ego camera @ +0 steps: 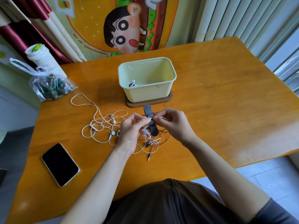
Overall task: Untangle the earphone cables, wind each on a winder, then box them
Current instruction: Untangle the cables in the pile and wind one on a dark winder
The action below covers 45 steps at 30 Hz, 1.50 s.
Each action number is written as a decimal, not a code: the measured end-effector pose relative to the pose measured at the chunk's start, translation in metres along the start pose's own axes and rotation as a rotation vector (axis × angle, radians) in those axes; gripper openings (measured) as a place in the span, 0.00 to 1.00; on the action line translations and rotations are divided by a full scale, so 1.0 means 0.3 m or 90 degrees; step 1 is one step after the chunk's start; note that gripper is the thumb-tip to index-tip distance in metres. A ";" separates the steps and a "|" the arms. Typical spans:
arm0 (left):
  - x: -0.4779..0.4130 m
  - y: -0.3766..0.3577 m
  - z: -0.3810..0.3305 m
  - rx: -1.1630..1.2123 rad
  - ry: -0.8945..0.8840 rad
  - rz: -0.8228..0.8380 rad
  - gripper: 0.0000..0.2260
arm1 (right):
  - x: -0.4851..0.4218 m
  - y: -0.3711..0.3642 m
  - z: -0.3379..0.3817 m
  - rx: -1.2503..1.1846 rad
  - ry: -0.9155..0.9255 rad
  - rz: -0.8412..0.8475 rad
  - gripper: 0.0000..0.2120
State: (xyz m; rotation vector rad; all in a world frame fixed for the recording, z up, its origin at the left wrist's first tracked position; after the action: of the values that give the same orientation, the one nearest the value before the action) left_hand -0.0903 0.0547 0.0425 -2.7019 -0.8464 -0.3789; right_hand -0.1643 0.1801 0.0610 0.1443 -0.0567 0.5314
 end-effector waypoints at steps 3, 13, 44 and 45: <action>0.003 0.007 -0.004 0.015 0.001 0.006 0.10 | 0.006 -0.005 -0.004 -0.012 -0.001 0.002 0.04; 0.006 0.002 0.004 0.008 0.001 0.031 0.08 | 0.008 -0.010 -0.015 -0.077 -0.044 0.031 0.05; -0.005 -0.006 0.010 -0.029 0.012 0.056 0.12 | -0.004 -0.003 -0.007 0.039 -0.010 -0.028 0.07; -0.001 -0.008 0.009 -0.020 0.017 0.056 0.12 | -0.004 -0.005 0.001 0.051 0.002 -0.029 0.07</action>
State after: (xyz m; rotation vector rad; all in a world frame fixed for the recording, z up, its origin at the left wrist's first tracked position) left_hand -0.0916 0.0573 0.0403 -2.7455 -0.7180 -0.4101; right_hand -0.1647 0.1782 0.0611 0.2232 -0.0288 0.4884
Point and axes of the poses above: each hand's wrist, its own x-axis away from the middle knuckle, its own y-axis out of the back of the hand, z = x × y, the point moved 7 cm from there along -x, towards the middle knuckle, and after that the axes turned 3 degrees about -z, right-handed, at the moved point
